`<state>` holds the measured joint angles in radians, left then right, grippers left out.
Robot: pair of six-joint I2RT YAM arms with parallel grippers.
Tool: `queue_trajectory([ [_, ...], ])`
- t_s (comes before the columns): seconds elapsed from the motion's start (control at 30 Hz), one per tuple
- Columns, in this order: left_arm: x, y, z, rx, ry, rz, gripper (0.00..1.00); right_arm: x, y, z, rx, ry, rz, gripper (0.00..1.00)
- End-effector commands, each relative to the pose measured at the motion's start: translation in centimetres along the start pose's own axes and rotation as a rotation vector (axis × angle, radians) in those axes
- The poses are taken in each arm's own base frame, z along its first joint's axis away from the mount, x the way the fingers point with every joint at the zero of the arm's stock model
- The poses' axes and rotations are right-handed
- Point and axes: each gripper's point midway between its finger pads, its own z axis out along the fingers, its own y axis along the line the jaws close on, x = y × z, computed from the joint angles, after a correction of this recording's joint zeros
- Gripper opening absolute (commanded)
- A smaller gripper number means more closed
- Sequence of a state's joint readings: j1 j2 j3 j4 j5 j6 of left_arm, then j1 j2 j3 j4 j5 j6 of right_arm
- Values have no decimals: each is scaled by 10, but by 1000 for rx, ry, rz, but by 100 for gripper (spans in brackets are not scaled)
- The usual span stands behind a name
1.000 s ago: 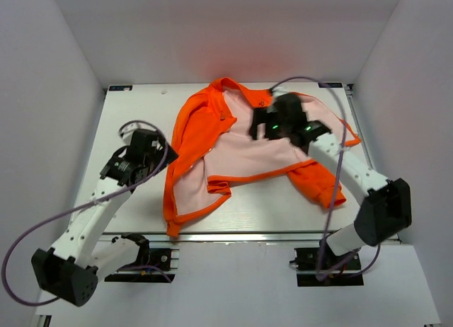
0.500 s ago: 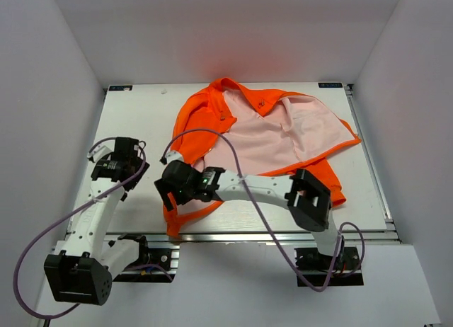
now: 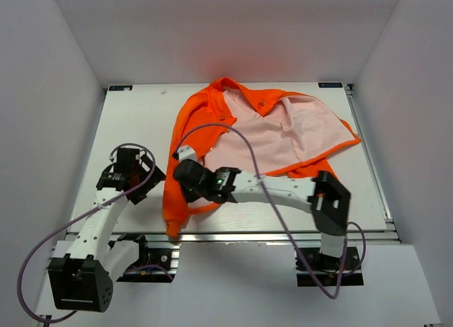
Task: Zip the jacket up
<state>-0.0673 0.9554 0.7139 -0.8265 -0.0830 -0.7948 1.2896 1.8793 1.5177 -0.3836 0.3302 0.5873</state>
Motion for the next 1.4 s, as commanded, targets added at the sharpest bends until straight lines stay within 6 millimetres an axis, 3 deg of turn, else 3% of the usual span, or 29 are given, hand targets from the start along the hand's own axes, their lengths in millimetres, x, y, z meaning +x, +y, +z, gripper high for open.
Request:
queue_trajectory([
  [0.0, 36, -41, 4, 304, 165, 123, 98, -60, -8, -50, -89, -159, 86, 0],
  [0.07, 47, -54, 7, 401, 211, 131, 98, -72, -40, -64, -144, -138, 169, 0],
  [0.1, 53, -52, 11, 403, 232, 131, 98, -72, -81, -67, -105, -135, 231, 0],
  [0.17, 57, -53, 15, 403, 245, 148, 98, -67, -115, -72, -98, -121, 285, 0],
  [0.2, 58, -53, 16, 402, 240, 162, 98, -59, -155, -78, -34, -134, 336, 0],
  [0.27, 58, -58, 17, 407, 233, 205, 98, -50, -196, -85, 49, -143, 355, 0],
  [0.3, 57, -60, 18, 401, 221, 223, 98, -40, -231, -91, 120, -144, 398, 0],
  [0.37, 60, -61, 24, 369, 222, 260, 98, -19, -271, -97, 238, -112, 432, 0],
  [0.4, 60, -57, 30, 326, 212, 269, 98, -10, -301, -100, 300, -105, 482, 0],
  [0.5, 70, -46, 48, 207, 265, 285, 98, 29, -337, -88, 373, -29, 519, 0],
  [0.57, 69, -44, 57, 127, 261, 291, 98, 45, -341, -69, 368, 55, 497, 0],
  [0.63, 72, -29, 70, -30, 253, 330, 98, 50, -337, -56, 326, 97, 502, 0],
  [0.67, 65, -36, 72, -57, 232, 333, 98, 46, -338, -50, 316, 97, 504, 0],
  [0.73, 67, -26, 82, -156, 256, 345, 98, 54, -336, -32, 281, 139, 518, 0],
  [0.77, 59, -32, 84, -173, 236, 335, 98, 54, -339, -23, 285, 161, 525, 0],
  [0.93, 47, -31, 111, -285, 229, 299, 96, 73, -331, -11, 264, 261, 532, 2],
  [1.0, 30, -25, 117, -354, 207, 269, 95, 81, -319, -8, 259, 288, 486, 3],
  [1.1, -9, 7, 129, -493, 166, 149, 95, 102, -290, -8, 215, 365, 452, 4],
  [1.23, -43, 38, 130, -555, 162, -24, 98, 142, -236, -9, 141, 476, 393, 5],
  [1.3, -61, 48, 125, -543, 135, -119, 98, 162, -216, -15, 80, 528, 396, 8],
  [1.37, -71, 44, 121, -506, 113, -153, 98, 161, -203, -18, 21, 517, 390, 15],
])
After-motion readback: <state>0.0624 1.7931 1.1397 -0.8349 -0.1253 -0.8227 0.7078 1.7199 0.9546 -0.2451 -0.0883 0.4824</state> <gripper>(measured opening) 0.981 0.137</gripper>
